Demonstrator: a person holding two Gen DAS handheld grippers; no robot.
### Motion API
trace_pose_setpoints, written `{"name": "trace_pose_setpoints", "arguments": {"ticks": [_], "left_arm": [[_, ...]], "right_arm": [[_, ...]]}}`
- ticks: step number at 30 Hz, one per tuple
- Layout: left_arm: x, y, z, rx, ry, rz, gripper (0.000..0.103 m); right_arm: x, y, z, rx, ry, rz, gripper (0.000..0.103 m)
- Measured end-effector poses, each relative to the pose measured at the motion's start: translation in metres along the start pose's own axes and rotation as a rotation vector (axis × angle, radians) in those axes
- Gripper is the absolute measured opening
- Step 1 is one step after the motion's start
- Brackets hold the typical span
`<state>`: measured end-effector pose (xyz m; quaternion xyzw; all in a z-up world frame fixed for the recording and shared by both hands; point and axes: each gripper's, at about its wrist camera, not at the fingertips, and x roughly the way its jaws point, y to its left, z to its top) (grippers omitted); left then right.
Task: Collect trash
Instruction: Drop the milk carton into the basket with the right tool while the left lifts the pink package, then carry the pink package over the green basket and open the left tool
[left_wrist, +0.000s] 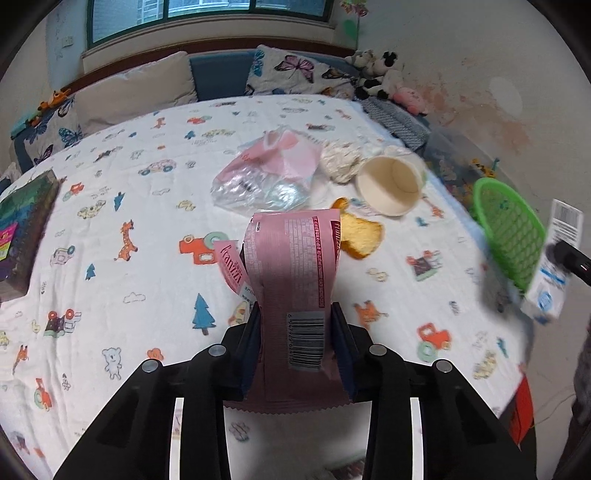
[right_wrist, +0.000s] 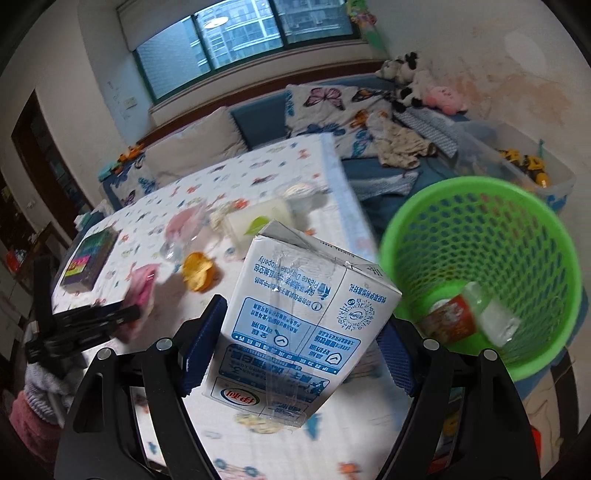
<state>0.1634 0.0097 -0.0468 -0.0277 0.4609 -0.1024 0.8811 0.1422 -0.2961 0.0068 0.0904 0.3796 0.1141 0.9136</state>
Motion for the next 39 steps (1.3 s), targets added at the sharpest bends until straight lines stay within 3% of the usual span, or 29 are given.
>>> {"name": "trace_pose_setpoints", "arguments": {"ticks": [10,15,21,30,39], "left_arm": [[-0.029,-0.035,0.014,0.043,-0.047,-0.105,0.034],[-0.025,-0.063,0.027,0.083,-0.047,-0.138,0.034],[-0.007,-0.092,0.04,0.117,-0.019,-0.16,0.034],[0.02,-0.137,0.056,0.186,0.02,-0.195,0.034],[0.044,-0.195,0.07,0.267,0.049,-0.27,0.034]], "right_arm": [[0.001,-0.091,0.023,0.069,-0.03,-0.157,0.078],[0.021,-0.13,0.03,0.079,-0.03,-0.252,0.078],[0.054,-0.158,0.038,0.07,0.002,-0.299,0.078],[0.077,-0.176,0.052,0.089,0.007,-0.274,0.083],[0.035,-0.179,0.047,0.068,-0.042,-0.277,0.083]]}}
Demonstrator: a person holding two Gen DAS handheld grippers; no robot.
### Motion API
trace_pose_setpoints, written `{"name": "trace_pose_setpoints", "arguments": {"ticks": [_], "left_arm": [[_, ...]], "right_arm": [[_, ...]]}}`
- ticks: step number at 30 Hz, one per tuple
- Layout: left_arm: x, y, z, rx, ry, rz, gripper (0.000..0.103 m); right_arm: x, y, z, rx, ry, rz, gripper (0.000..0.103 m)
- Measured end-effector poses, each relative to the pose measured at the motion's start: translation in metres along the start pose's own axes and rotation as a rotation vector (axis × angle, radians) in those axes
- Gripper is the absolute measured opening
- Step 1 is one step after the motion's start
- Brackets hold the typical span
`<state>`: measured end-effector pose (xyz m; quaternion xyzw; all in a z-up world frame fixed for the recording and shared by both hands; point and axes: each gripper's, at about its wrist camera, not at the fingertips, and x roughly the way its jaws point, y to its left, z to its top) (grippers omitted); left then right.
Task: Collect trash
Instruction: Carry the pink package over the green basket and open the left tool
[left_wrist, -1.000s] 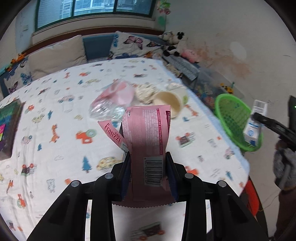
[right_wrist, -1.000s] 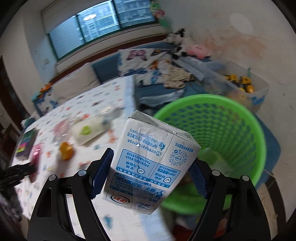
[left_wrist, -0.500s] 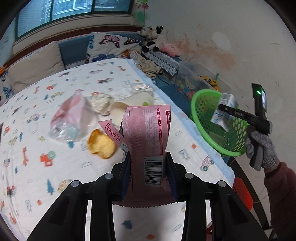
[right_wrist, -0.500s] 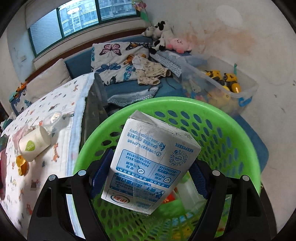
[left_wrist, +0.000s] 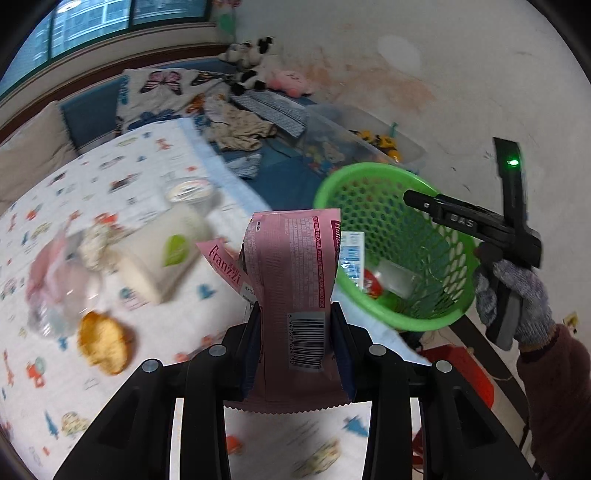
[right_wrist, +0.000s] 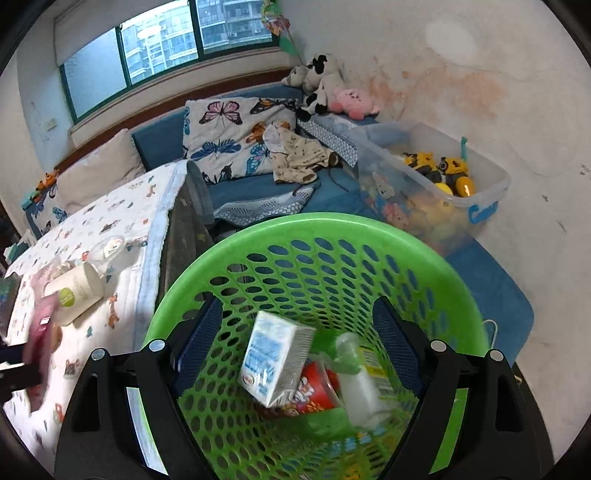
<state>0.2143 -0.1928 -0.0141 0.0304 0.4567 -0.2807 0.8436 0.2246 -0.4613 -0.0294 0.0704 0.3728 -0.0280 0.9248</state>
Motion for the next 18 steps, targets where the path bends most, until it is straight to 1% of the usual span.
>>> {"name": "trace_pose_setpoints", "arguments": {"ticks": [6,13,16,18], "left_arm": [[0.031,-0.037,0.019,0.055,0.036,-0.053,0.034],[0.073,-0.08,0.039,0.114,0.09,-0.086,0.035],[0.086,-0.093,0.042,0.124,0.111,-0.099,0.037],[0.093,-0.102,0.045,0.131,0.115,-0.102,0.041]], "right_arm": [[-0.037,-0.015,-0.012,-0.011,-0.046,-0.024,0.083],[-0.068,-0.038,-0.026,0.052,-0.08,-0.024,0.083],[-0.075,-0.045,-0.029,0.069,-0.091,-0.025,0.083],[-0.078,-0.05,-0.033,0.083,-0.094,-0.024,0.083]]}}
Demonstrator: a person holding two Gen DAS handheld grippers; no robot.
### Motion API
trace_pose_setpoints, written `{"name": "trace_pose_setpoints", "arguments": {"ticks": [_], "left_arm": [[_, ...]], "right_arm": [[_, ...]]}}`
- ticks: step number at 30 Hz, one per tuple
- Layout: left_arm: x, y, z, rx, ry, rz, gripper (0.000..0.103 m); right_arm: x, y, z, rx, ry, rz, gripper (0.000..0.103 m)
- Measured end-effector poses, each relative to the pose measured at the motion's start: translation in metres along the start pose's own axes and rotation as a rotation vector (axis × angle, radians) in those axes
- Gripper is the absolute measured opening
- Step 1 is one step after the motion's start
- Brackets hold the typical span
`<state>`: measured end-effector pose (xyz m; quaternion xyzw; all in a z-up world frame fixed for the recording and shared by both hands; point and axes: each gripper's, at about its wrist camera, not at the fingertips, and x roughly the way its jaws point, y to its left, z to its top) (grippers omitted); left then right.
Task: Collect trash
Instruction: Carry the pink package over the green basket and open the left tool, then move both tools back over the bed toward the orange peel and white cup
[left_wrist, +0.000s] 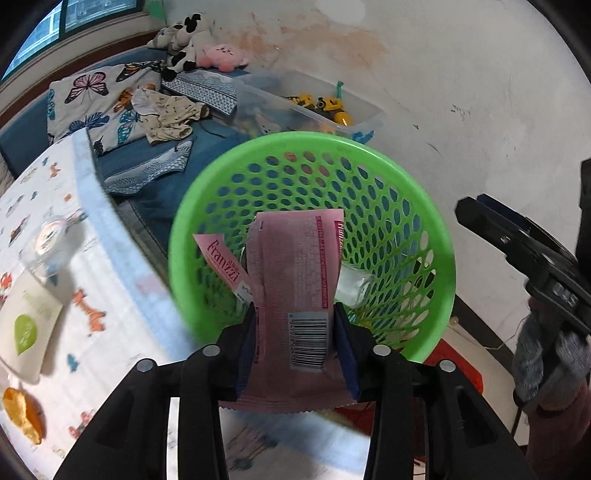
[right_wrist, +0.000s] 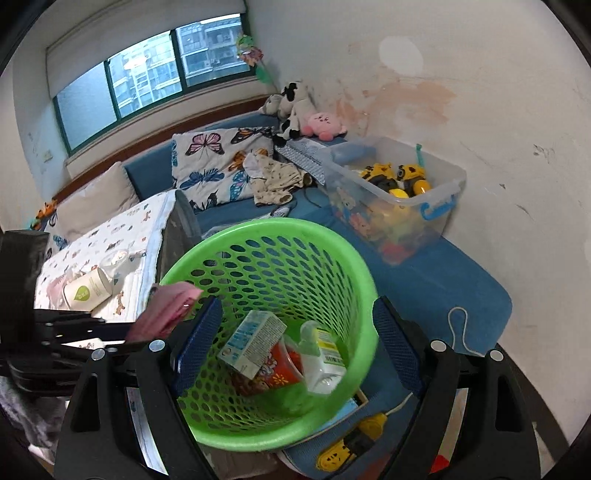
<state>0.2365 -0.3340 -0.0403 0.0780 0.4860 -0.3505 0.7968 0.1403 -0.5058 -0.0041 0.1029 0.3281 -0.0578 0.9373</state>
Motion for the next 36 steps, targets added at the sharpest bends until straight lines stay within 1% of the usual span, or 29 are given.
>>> {"name": "trace_pose_setpoints", "arguments": {"ticks": [3,4,6,8,9,10,11,15,19,23,31,36], "left_arm": [[0.007,-0.008,0.004,0.008,-0.006,-0.01,0.052],[0.009,-0.01,0.004,0.01,-0.005,-0.014,0.054],[0.011,-0.014,0.004,0.003,-0.007,-0.027,0.064],[0.011,-0.015,0.002,0.004,-0.017,-0.037,0.064],[0.01,-0.015,0.002,0.003,-0.022,-0.046,0.071],[0.009,-0.014,0.001,-0.002,-0.027,-0.051,0.075],[0.006,-0.013,-0.001,-0.01,-0.039,-0.05,0.076],[-0.004,-0.008,-0.009,-0.023,-0.05,-0.041,0.076],[-0.025,0.001,-0.023,-0.03,-0.087,-0.006,0.076],[-0.046,0.019,-0.043,-0.07,-0.118,0.03,0.076],[-0.085,0.066,-0.083,-0.164,-0.173,0.141,0.076],[-0.106,0.1,-0.108,-0.22,-0.2,0.236,0.076]], "right_arm": [[-0.003,-0.005,-0.004,0.008,-0.001,-0.003,0.083],[-0.003,-0.006,-0.005,0.009,-0.001,-0.004,0.083],[-0.005,-0.008,-0.008,0.014,-0.002,-0.007,0.083],[-0.007,-0.009,-0.009,0.022,-0.002,-0.005,0.083],[-0.007,-0.01,-0.011,0.027,-0.001,-0.002,0.083],[-0.008,-0.01,-0.012,0.03,-0.001,-0.002,0.083],[-0.009,-0.01,-0.013,0.031,-0.001,-0.003,0.083],[-0.013,-0.005,-0.016,0.026,0.002,0.01,0.083],[-0.016,0.003,-0.019,0.02,0.002,0.035,0.083],[-0.016,0.02,-0.023,-0.001,0.012,0.061,0.083],[-0.011,0.059,-0.025,-0.047,0.028,0.117,0.083],[-0.008,0.086,-0.025,-0.08,0.034,0.149,0.083]]}}
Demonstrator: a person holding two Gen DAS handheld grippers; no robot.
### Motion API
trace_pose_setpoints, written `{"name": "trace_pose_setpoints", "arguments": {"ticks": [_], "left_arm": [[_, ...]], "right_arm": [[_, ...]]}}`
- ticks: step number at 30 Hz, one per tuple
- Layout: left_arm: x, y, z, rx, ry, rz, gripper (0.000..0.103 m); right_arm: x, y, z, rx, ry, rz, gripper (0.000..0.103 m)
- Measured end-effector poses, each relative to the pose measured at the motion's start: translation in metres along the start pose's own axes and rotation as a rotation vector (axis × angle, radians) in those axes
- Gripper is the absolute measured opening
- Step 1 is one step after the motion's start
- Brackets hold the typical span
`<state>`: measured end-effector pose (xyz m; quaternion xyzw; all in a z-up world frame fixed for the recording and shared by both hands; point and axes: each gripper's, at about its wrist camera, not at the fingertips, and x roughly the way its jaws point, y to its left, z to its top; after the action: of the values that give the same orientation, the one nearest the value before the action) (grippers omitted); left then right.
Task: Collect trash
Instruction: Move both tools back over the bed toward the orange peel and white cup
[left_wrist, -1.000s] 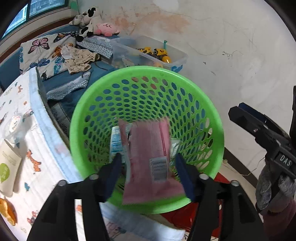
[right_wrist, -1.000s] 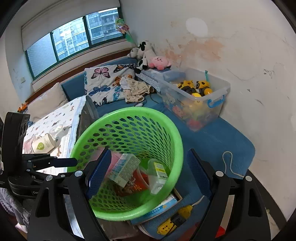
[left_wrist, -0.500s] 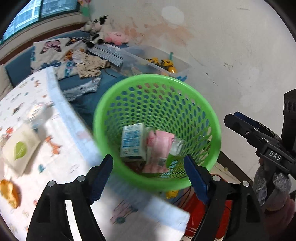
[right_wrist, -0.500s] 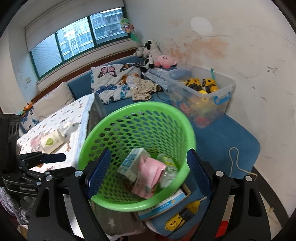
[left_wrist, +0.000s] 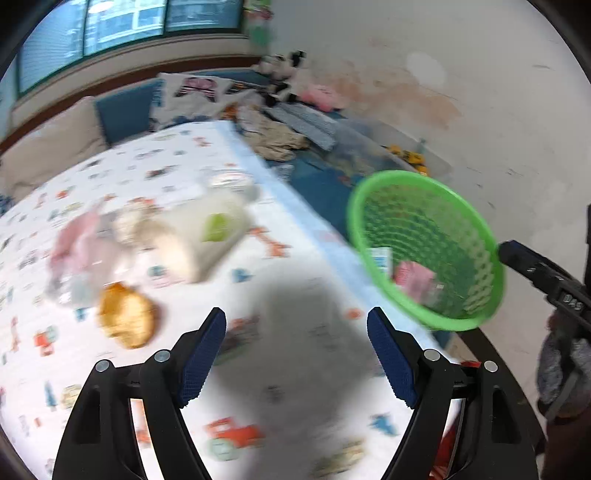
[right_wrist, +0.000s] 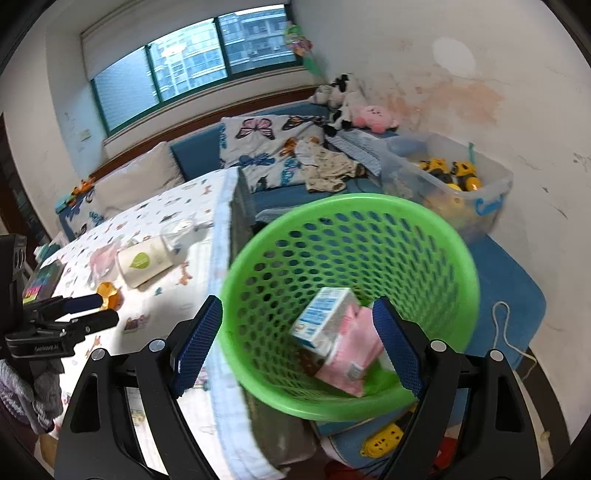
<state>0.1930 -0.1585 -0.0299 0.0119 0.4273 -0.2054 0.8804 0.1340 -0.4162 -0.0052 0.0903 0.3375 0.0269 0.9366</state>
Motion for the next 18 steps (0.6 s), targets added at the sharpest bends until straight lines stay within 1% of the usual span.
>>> {"name": "trace_pose_setpoints", "arguments": {"ticks": [6,11,14,18], "left_arm": [[-0.011,0.06,-0.012,-0.097,-0.027,0.109,0.076],[-0.006,0.099,-0.017,-0.155,-0.013,0.187,0.077],[0.001,0.109,-0.018,-0.169,-0.001,0.199,0.08],[0.014,0.114,-0.016,-0.167,0.018,0.208,0.082]], "right_arm": [[0.01,0.025,0.001,-0.033,0.017,0.036,0.083],[0.019,0.048,0.001,-0.067,0.029,0.067,0.083],[0.025,0.06,0.001,-0.088,0.038,0.081,0.083],[0.033,0.072,0.002,-0.103,0.053,0.1,0.083]]}}
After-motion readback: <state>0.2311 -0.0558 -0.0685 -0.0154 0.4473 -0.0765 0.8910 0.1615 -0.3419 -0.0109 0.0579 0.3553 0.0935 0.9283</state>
